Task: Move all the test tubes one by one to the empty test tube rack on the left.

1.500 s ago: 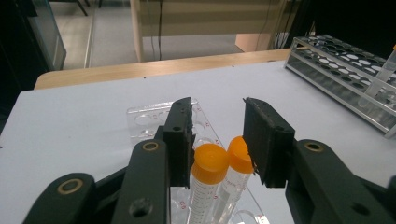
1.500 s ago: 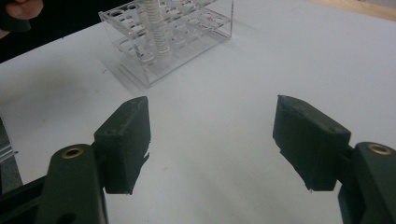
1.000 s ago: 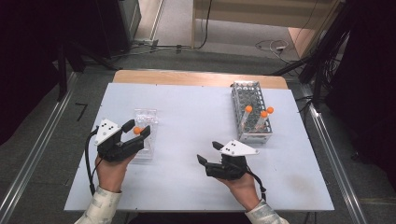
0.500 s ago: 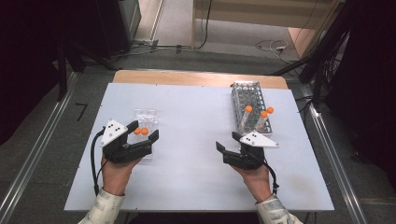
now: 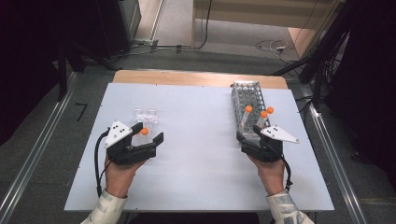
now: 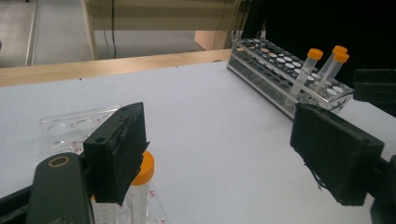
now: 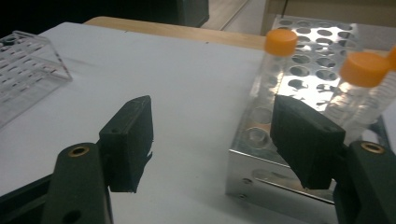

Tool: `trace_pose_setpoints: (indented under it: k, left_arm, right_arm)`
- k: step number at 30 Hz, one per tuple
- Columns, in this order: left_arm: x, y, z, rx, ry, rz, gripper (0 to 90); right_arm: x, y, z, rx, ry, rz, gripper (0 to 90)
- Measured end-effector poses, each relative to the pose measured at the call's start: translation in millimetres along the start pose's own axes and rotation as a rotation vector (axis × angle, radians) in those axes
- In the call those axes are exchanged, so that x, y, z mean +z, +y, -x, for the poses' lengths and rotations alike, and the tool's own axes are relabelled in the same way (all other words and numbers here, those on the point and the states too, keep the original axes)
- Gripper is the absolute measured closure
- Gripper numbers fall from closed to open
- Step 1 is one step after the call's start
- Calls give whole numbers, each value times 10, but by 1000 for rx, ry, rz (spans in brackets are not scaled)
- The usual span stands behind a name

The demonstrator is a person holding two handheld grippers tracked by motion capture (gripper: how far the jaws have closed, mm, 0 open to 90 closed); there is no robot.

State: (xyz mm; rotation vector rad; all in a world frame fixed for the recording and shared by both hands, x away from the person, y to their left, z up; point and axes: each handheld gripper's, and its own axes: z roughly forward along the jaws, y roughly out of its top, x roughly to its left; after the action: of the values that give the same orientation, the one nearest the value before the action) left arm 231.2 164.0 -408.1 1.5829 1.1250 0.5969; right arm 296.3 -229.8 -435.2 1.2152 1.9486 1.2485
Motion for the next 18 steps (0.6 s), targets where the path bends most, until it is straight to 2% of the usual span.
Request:
trace_pose_setpoints:
  k: [7,13,18]
  left_arm:
    - [24,-8,46,13,-6,-7,154]
    - [23,-7,55,16,-3,-4,151]
    - [20,-6,72,20,-8,-7,151]
  right_arm:
    - [2,2,218,26,-87,5,291]
    - [45,-2,349,46,-134,1,306]
    - [125,-8,445,66,-164,-3,369]
